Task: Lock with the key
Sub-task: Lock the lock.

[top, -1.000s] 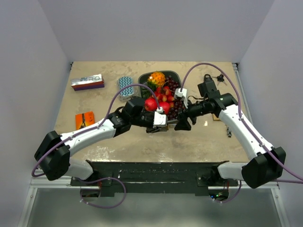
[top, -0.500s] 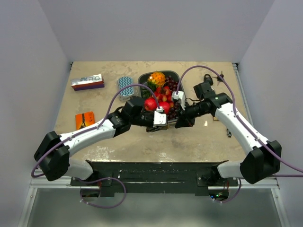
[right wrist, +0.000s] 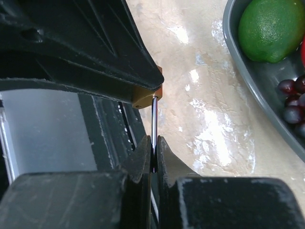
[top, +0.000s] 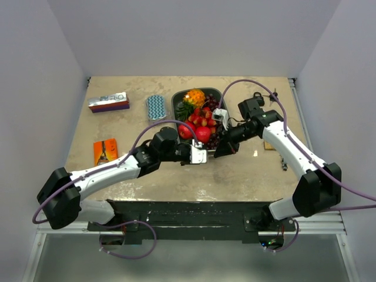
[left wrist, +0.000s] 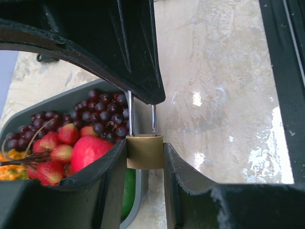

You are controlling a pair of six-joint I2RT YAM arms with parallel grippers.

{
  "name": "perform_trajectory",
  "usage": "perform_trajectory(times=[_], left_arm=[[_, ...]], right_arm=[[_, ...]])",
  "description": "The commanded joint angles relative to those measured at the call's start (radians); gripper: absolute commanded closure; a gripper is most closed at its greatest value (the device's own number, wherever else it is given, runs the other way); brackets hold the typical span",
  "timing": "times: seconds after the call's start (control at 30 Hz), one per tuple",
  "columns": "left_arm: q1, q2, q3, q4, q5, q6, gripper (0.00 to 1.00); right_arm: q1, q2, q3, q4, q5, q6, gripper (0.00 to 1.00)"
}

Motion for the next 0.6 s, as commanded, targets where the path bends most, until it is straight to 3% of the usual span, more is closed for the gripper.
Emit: perform_trajectory(times=[0.0,0.57], left_arm=[[-0.015,-0.030,-0.004,0.201,-0.100,0.063,1.00],[-0.054,-0.027,-0.047,0.256,-0.203,0.108,1.00]], right_arm=[[0.021,-0.002,0.051,0.040,-0.202,0.138,1.00],[0.021,0.023,0.031,0.131,-0.304,0.305,1.00]])
